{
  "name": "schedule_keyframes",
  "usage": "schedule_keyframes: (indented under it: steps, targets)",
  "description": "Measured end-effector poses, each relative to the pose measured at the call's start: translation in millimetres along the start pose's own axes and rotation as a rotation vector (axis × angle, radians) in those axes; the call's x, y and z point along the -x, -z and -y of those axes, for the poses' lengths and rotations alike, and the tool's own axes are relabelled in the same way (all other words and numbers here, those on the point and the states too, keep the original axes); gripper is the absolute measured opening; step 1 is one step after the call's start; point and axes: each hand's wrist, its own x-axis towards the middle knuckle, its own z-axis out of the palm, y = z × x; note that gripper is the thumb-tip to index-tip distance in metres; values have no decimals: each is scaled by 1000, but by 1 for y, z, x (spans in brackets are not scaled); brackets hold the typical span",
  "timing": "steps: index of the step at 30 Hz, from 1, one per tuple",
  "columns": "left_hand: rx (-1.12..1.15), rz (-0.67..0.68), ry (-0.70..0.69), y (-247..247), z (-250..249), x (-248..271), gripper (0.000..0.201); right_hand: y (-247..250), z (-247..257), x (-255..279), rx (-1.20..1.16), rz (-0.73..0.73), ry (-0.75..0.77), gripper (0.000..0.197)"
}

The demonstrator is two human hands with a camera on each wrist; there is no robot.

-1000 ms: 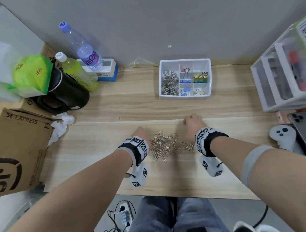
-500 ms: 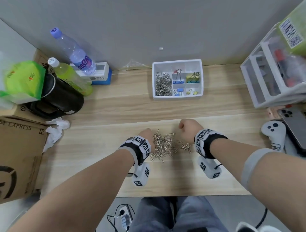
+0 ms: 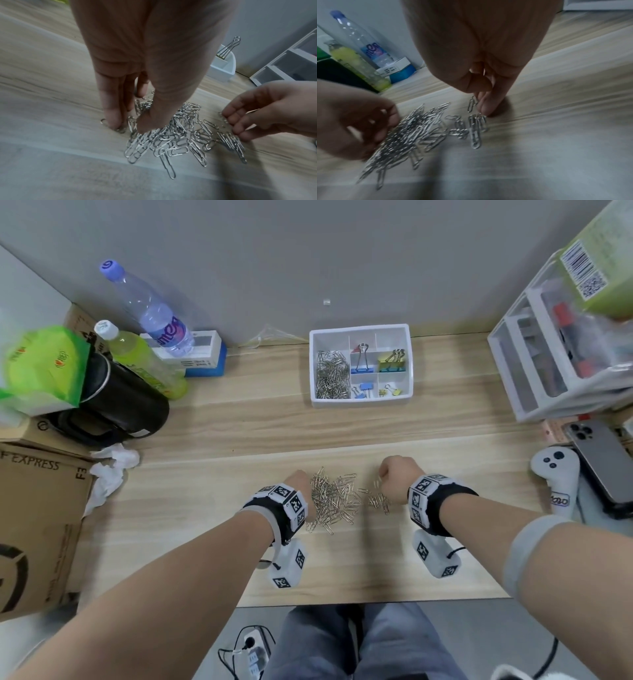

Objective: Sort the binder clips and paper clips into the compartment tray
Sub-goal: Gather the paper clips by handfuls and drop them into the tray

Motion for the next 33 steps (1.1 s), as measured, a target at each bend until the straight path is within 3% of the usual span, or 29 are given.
schedule_keyframes:
  steps: [4,7,10,12,15,18,23,25,29,33]
  targets:
    - [5,-25,-72,1,-5,2,53,-11,4,-1,-35,54,97,31]
    - [-24,-47,4,3,0,6,41,-2,-6,2,-42,-11,145,45]
    - [-58,-61,10,6,7,14,24,8,-19,9,117,57,149,65]
    - [-133,46,10,7,10,15,22,8,-23,13,221,108,159,70]
    - [-119,131,22,0,9,8,63,2,-19,14,240,129,192,66]
    - [-87,126,-10,-9,0,5,63,-12,-7,12,192,116,250,64]
    - [94,-160,-32,-22,-6,1,60,-31,14,0,52,52,321,53]
    - [136,-195,-46,-24,-4,0,58,-34,17,-3,28,21,332,56]
    - [209,-176,-23,-18,6,3,76,-27,12,-2,63,-36,354,82]
    - [158,-251,-28,-22,15,7,94,-24,8,2,170,-18,369,104]
